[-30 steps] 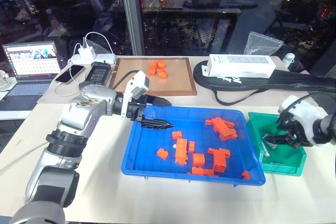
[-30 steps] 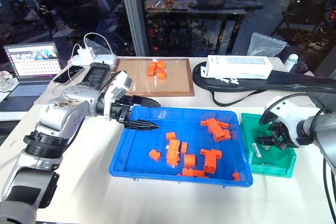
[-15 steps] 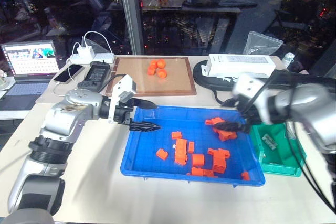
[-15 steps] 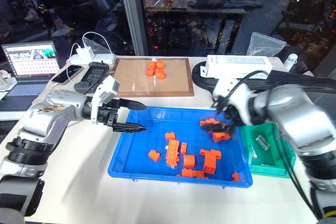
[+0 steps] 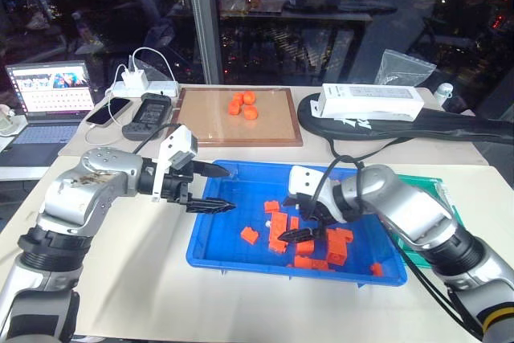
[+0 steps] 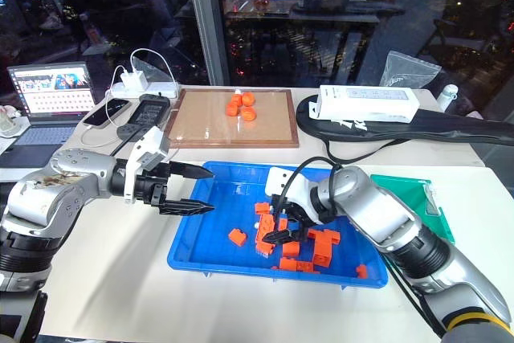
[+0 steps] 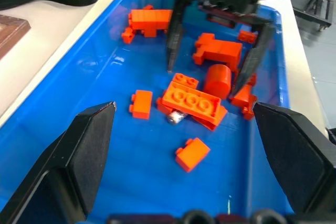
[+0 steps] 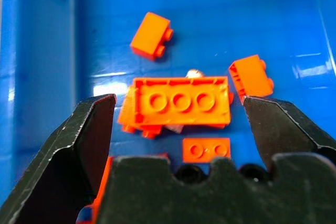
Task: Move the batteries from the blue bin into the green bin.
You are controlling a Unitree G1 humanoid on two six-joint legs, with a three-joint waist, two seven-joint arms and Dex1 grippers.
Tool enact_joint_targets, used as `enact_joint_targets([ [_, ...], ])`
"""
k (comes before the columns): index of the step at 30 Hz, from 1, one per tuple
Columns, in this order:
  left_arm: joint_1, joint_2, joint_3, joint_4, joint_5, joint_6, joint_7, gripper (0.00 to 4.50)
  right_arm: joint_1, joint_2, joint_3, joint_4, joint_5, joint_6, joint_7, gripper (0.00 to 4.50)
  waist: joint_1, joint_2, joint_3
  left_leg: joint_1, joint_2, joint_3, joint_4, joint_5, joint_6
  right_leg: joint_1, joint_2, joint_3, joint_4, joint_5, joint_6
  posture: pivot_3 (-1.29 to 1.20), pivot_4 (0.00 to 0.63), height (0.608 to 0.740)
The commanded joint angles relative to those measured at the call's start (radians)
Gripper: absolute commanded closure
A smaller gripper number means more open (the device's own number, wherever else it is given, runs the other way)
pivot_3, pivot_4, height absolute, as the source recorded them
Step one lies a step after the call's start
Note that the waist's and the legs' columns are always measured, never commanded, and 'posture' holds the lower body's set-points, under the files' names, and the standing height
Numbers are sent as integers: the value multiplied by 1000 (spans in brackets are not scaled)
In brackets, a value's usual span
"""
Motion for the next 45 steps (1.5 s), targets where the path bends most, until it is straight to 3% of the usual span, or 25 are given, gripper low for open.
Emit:
enact_joint_targets([
  [1, 2, 20, 32, -42, -18, 4, 12, 0, -19, 18, 34, 29, -59, -60, -14, 36, 0, 0, 0, 0, 0, 0, 0, 0, 0, 0, 0, 0, 0, 0, 0, 0, 150, 699],
  [12, 11, 22, 21, -54, -12, -2, 23, 0, 1, 69, 47, 104, -95, -43, -26, 36, 0, 0, 0, 0, 0, 0, 0, 0, 0, 0, 0, 0, 0, 0, 0, 0, 150, 699],
  [16, 7, 18, 17, -49, -10, -5, 21, 0, 3, 72, 35, 107, -93, -33, -32, 1073, -1, 0, 0, 0, 0, 0, 0, 0, 0, 0, 0, 0, 0, 0, 0, 0, 150, 699],
  [18, 3, 14, 13, -44, -8, -7, 20, 0, -1, 61, 25, 94, -87, -28, -27, 1131, -1, 0, 0, 0, 0, 0, 0, 0, 0, 0, 0, 0, 0, 0, 0, 0, 150, 699],
  [26, -3, 6, 6, -35, -6, -13, 17, 0, -45, -26, -80, 88, -58, -5, 9, 1131, 3, 0, 0, 0, 0, 0, 0, 0, 0, 0, 0, 0, 0, 0, 0, 0, 150, 699],
  [32, -12, -7, -3, -27, -2, -19, 17, 0, -22, -101, -102, 194, -110, -60, -2, 1131, 5, -1, 0, 0, 0, 1, -1, 0, 0, 0, 0, 0, -1, -1, -3, 0, 150, 699],
  [34, -15, -10, -6, -25, -1, -21, 17, 0, -20, -106, -106, 225, -123, -74, -11, 124, 5, -1, 0, 0, 0, 1, -1, 0, 0, 0, 0, 0, -1, -2, -3, 0, 150, 699],
  [35, -16, -11, -7, -24, 0, -21, 17, 0, -18, -112, -107, 235, -128, -81, -9, 39, 5, -1, 0, 0, 0, 1, -1, 0, 0, 0, 0, 0, -1, -2, -3, 0, 150, 699],
  [45, -24, -13, -16, -13, 3, -27, 11, 0, -36, -106, -158, 215, -115, -70, -2, 39, 4, -1, 0, -1, 0, 1, -1, 0, 0, 0, 0, 0, -1, -1, -2, 0, 150, 699],
])
